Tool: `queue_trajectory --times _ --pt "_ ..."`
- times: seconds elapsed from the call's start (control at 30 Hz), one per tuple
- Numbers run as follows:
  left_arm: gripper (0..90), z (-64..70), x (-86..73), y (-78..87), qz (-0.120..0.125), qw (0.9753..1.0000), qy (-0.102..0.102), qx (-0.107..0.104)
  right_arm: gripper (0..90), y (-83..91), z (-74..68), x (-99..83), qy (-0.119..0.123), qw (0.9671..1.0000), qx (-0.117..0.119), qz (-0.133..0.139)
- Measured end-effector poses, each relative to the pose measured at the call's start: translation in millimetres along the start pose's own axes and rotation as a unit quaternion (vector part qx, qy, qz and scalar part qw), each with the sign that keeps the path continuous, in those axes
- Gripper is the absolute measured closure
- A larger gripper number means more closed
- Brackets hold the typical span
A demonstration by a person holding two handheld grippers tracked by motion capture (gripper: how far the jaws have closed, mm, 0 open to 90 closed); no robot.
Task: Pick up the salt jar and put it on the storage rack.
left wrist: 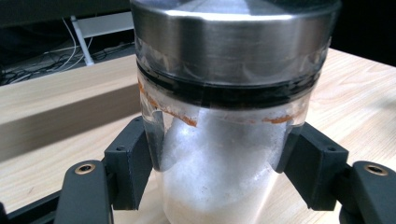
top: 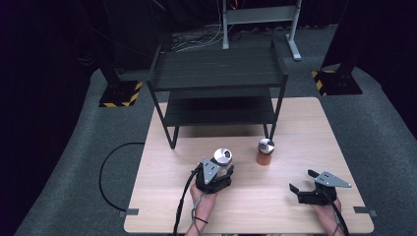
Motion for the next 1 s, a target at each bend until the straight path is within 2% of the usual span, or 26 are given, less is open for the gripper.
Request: queue_trajectory --times 0.3,0.53,0.6,0.77,1.0 --pt "31.4 -3.8 14.0 2.1 0.005 0.9999 -0.011 -0.011 0.9 0.1 0.3 -0.3 0.001 1.0000 0.001 0.001" --pt "31.4 -11.4 28.8 4.0 0.007 0.9993 -0.025 -0.028 1.0 0.1 0.4 -0.4 0.000 1.0000 0.001 0.001" --pt "31.3 -16.5 33.9 4.5 0.008 0.9990 -0.023 -0.037 1.0 0.1 0.5 -0.5 -0.001 1.0000 0.001 0.001" --pt "31.4 -24.6 42.2 6.0 0.010 0.9989 -0.021 -0.042 1.0 0.1 0.4 -0.2 0.000 1.0000 0.001 0.000" --pt "31.4 -29.5 54.0 8.6 0.011 0.9986 -0.033 -0.040 1.0 0.1 0.4 -0.2 0.000 1.0000 0.001 0.000"
Point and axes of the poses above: each handheld gripper's, and its own axes: y roughly backward along the jaws, x roughly out of its top, z roughly to its right, the point moved 1 cm from there along -y, roughly forward along the jaws, and after that the axes turned 11 degrees about -z, right-handed, at the moved point
